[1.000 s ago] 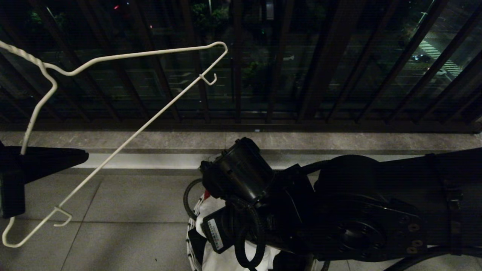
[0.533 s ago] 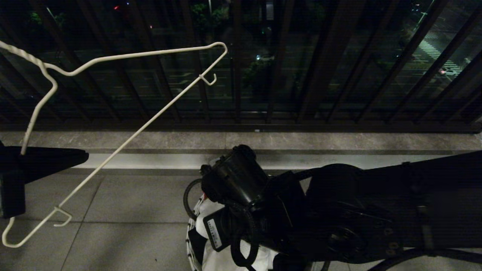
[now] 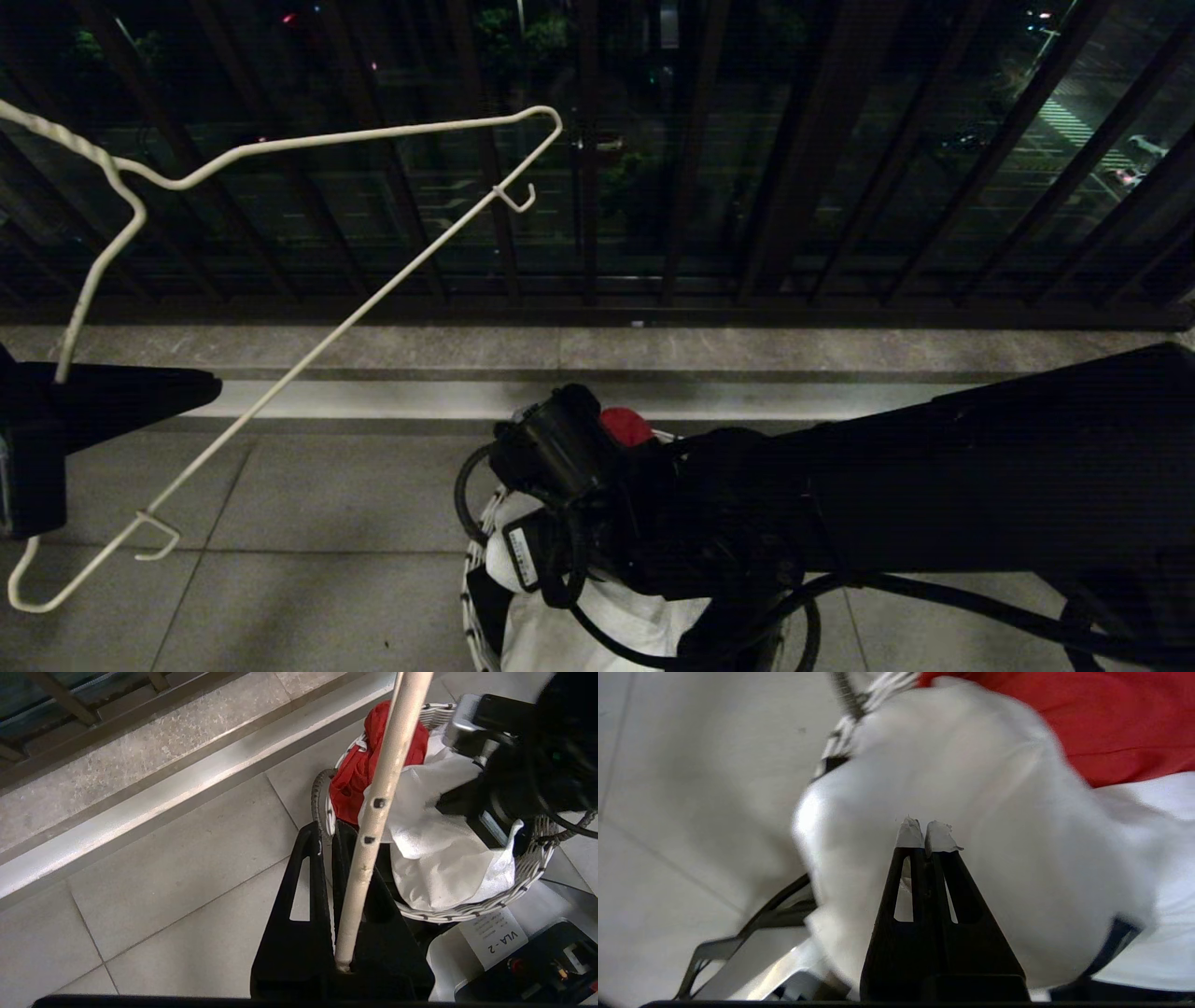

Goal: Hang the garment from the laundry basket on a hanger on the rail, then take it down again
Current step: Pick up clothes from the basket

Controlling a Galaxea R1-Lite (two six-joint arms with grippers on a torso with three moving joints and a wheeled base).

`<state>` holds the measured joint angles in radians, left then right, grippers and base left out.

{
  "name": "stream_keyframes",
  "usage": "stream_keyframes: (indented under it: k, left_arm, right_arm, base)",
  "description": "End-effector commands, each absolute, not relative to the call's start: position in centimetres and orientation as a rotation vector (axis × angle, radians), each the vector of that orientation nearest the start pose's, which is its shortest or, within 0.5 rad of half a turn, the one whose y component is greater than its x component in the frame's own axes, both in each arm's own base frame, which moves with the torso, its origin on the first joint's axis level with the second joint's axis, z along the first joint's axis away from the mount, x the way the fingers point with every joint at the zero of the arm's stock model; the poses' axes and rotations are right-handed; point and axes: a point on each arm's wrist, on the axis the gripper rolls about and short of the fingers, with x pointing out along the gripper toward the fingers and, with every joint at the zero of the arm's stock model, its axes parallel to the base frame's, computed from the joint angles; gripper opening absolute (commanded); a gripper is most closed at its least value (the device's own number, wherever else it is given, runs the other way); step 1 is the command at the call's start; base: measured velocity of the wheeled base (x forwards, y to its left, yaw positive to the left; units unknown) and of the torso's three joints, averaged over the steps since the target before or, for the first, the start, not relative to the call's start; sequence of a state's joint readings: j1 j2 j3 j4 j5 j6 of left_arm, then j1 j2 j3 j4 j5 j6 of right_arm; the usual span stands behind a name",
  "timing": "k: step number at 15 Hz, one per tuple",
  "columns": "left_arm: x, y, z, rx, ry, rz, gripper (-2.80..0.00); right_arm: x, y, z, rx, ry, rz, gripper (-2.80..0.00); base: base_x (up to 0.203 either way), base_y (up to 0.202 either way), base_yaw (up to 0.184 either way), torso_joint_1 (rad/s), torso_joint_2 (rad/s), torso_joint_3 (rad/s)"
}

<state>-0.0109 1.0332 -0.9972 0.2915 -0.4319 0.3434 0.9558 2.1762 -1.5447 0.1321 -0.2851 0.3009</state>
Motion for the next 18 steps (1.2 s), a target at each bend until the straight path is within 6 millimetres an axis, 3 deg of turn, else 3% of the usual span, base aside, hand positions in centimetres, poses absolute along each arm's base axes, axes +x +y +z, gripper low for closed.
stream_keyframes:
  k: [1, 6, 12, 15, 18]
  left_arm:
    - [11.9, -1.1, 29.4, 0.267, 0.245, -0.492, -2.8]
    - [11.8, -1.1, 29.5, 0.267, 0.242, -0.492, -2.8]
    - [11.8, -1.1, 29.4, 0.267, 0.245, -0.491, -2.8]
    - [11.8, -1.1, 29.4, 0.267, 0.243, -0.491, -2.8]
    - [11.8, -1.1, 29.4, 0.267, 0.244, -0.492, -2.8]
  right_arm:
    - [25.4, 34.2, 12.6, -0.189, 0.741, 0.512, -2.8]
    - [21.7, 33.9, 10.7, -0.277, 0.82, 0.555, -2.8]
    - [17.5, 34.7, 10.7, -0.309, 0.839, 0.63, -2.8]
    - [16.8, 34.5, 9.4, -0.323, 0.879, 0.619, -2.8]
    - [16.6, 34.2, 10.4, -0.301, 0.861, 0.622, -2.8]
  base:
    - [0.0, 0.0, 0.0, 0.0, 0.0, 0.0]
    - [0.0, 0.0, 0.0, 0.0, 0.0, 0.0]
    - [0.0, 0.0, 0.0, 0.0, 0.0, 0.0]
    - [0.0, 0.0, 0.0, 0.0, 0.0, 0.0]
    - [0.0, 0.0, 0.0, 0.0, 0.0, 0.0]
